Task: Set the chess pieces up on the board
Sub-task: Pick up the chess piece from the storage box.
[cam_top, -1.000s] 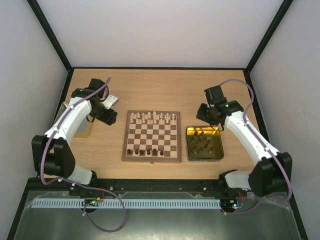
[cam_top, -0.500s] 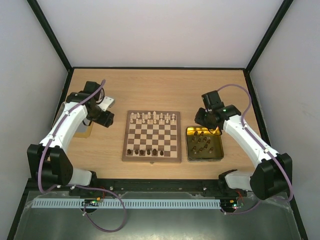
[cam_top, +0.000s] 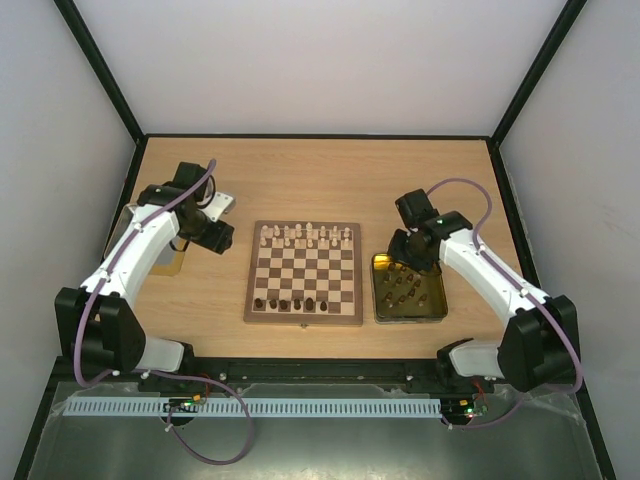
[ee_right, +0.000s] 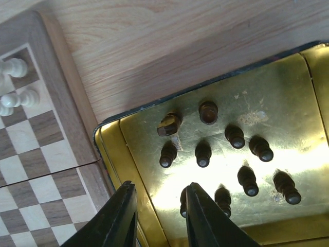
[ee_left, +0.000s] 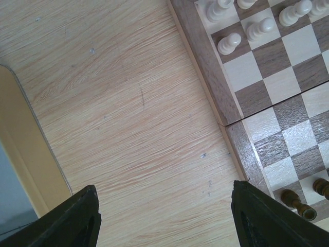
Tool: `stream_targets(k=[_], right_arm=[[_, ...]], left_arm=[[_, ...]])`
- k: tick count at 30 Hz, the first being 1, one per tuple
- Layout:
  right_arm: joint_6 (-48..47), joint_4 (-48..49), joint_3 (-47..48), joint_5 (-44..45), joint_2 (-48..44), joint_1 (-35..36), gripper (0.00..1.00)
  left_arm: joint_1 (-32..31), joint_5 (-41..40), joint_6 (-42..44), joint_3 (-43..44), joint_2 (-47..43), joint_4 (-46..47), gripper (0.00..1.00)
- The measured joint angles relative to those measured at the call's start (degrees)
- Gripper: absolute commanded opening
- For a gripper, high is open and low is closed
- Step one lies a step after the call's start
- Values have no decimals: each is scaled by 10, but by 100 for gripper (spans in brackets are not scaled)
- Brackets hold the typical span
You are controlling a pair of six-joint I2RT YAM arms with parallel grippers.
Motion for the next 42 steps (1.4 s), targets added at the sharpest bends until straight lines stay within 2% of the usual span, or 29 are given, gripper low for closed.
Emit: stream_targets(k=[5,16,26,42], right_arm=[[-1,-2,-1,-3,26,0,21],[-4,22,-20,-22,75,0,22],[-10,46,-19,-24,124,0,28],[-14,68,0,-11,165,0,24]], left_arm=[[-9,0,-7,-1,0,4,70],[-11,-2,-14,-4,-4,8,70],[-14,-3,-14,-5,-11,9,70],[-20,-17,-14,-23,-21,13,70]])
